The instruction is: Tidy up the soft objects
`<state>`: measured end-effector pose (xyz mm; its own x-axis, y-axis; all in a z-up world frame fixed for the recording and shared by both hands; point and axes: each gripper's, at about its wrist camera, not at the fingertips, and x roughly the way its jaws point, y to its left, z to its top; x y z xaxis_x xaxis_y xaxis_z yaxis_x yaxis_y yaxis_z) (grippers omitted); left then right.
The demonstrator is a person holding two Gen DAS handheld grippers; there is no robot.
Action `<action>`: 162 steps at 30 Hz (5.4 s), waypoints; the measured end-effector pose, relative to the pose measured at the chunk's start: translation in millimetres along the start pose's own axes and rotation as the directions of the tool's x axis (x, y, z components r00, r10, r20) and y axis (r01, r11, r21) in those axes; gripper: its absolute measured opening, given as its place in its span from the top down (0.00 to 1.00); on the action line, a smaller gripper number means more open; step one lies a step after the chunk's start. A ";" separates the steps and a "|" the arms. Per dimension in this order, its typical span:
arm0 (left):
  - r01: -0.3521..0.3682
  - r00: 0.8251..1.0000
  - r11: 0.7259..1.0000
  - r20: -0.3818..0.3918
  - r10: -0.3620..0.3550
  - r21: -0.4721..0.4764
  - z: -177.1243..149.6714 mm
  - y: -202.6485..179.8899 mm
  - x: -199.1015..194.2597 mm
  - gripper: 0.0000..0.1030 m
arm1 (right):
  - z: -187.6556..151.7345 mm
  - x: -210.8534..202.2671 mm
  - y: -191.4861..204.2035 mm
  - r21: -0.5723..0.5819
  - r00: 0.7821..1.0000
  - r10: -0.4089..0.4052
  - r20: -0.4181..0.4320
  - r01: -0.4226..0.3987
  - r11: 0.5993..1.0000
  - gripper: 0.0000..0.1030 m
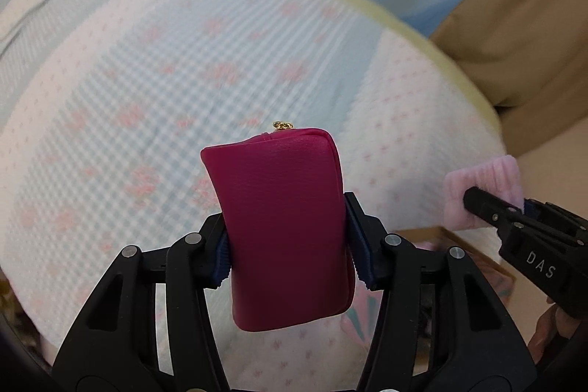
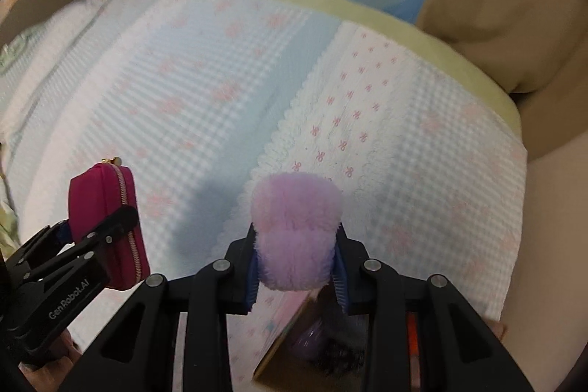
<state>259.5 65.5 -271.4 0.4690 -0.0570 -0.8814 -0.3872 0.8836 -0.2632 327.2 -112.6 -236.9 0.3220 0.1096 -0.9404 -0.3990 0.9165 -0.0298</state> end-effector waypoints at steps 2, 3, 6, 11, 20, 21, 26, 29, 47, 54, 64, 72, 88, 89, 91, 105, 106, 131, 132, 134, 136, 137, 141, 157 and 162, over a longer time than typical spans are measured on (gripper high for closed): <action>0.016 0.999 0.999 0.031 -0.017 0.040 -1.9 -12.3 -31.7 0.53 | -7.5 -25.1 -3.2 0.023 1.000 0.007 0.030 -0.008 1.000 0.71; 0.022 0.999 0.998 0.045 -0.025 0.060 -2.5 -18.4 -46.4 0.53 | -13.6 -41.9 -5.4 0.039 0.999 0.009 0.051 -0.011 0.999 0.71; 0.043 0.996 0.992 0.075 -0.052 0.119 -6.3 -36.6 -86.8 0.53 | -35.8 -88.7 -14.0 0.089 0.994 0.009 0.109 -0.019 0.996 0.71; 0.107 0.989 0.969 0.080 -0.127 0.221 -24.3 -70.5 -138.8 0.53 | -76.2 -145.0 -37.6 0.167 0.984 0.000 0.179 -0.031 0.985 0.71; 0.183 0.976 0.893 0.037 -0.217 0.410 -71.9 -148.1 -184.8 0.53 | -150.7 -204.9 -95.4 0.323 0.975 -0.076 0.207 0.006 0.946 0.71; 0.196 0.974 0.883 0.021 -0.226 0.427 -77.0 -156.8 -185.6 0.53 | -160.1 -209.4 -103.3 0.349 0.975 -0.091 0.204 0.015 0.937 0.71; 0.244 0.966 0.831 -0.050 -0.254 0.500 -97.9 -194.8 -182.3 0.53 | -187.1 -218.3 -127.1 0.439 0.973 -0.132 0.188 0.037 0.898 0.71; 0.263 0.962 0.800 -0.085 -0.258 0.539 -108.1 -216.7 -175.9 0.53 | -197.9 -218.6 -141.6 0.482 0.972 -0.153 0.176 0.050 0.875 0.71; 0.273 0.949 0.712 -0.304 -0.088 0.646 -120.5 -276.2 -35.7 0.53 | -199.5 -115.4 -221.0 0.598 0.996 -0.084 -0.017 0.077 0.797 0.71; 0.259 0.926 0.697 -0.377 0.018 0.669 -140.0 -275.0 35.2 0.53 | -194.4 -50.6 -244.2 0.616 0.993 -0.011 -0.115 0.080 0.784 0.71; 0.254 0.933 0.561 -0.352 0.071 0.788 -167.4 -294.2 56.2 0.00 | -186.1 8.5 -267.1 0.651 0.978 0.073 -0.195 0.074 0.756 0.34; 0.245 0.923 0.597 -0.372 0.098 0.764 -154.9 -269.9 61.3 0.00 | -192.9 7.0 -267.3 0.674 0.981 0.083 -0.175 0.058 0.736 0.03; 0.195 0.974 0.665 -0.220 -0.047 0.721 -101.3 -248.9 -53.9 0.00 | -164.0 -110.7 -217.3 0.594 0.999 -0.035 -0.008 0.033 0.804 0.03; 0.186 0.978 0.675 -0.199 -0.059 0.714 -95.5 -243.9 -67.1 0.00 | -161.3 -119.8 -211.3 0.586 0.999 -0.043 0.008 0.031 0.810 0.03; 0.165 0.985 0.702 -0.152 -0.082 0.692 -83.7 -230.2 -97.2 0.00 | -156.8 -146.5 -194.2 0.567 0.997 -0.061 0.056 0.019 0.823 0.03; 0.100 0.943 0.821 0.209 -0.258 0.562 -54.6 -118.5 -290.4 0.00 | -167.6 -305.1 -56.2 0.432 0.932 -0.166 0.323 0.011 0.902 0.03; 0.099 0.936 0.825 0.229 -0.267 0.557 -56.7 -111.9 -301.0 0.00 | -170.5 -310.3 -49.5 0.427 0.926 -0.177 0.334 0.019 0.904 0.03; 0.040 0.867 0.831 0.394 -0.305 0.555 -118.0 -53.5 -388.2 0.00 | -238.7 -380.3 21.8 0.449 0.808 -0.346 0.477 0.114 0.886 0.03; 0.038 0.866 0.832 0.397 -0.303 0.554 -118.7 -53.1 -388.7 0.00 | -238.8 -381.1 21.5 0.450 0.806 -0.347 0.480 0.114 0.886 0.03; 0.042 0.866 0.834 0.397 -0.305 0.550 -119.3 -52.5 -389.8 0.00 | -239.6 -382.7 22.3 0.450 0.803 -0.349 0.483 0.115 0.886 0.03; 0.043 0.866 0.835 0.396 -0.305 0.549 -118.8 -52.4 -389.7 0.00 | -240.0 -383.2 21.9 0.451 0.802 -0.349 0.485 0.113 0.885 0.03; 0.041 0.866 0.835 0.398 -0.304 0.549 -118.6 -52.1 -390.6 0.00 | -240.0 -383.2 22.0 0.451 0.801 -0.350 0.486 0.114 0.885 0.03; 0.041 0.865 0.835 0.398 -0.305 0.549 -118.2 -52.5 -390.7 0.00 | -239.9 -383.9 22.2 0.448 0.798 -0.351 0.489 0.115 0.886 0.03; 0.030 0.867 0.840 0.403 -0.292 0.542 -113.7 -55.7 -390.1 0.00 | -236.6 -384.3 22.1 0.438 0.803 -0.341 0.488 0.112 0.892 0.03; 0.021 0.870 0.840 0.404 -0.283 0.542 -112.6 -56.0 -388.0 0.00 | -234.6 -383.7 20.8 0.437 0.806 -0.337 0.486 0.110 0.893 0.03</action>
<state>9.9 -14.2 41.1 0.8379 -0.1119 -0.5342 0.1154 0.9930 -0.0270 -6.1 -225.9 43.8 0.8118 -0.0336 -0.5830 0.0542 0.9984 0.0179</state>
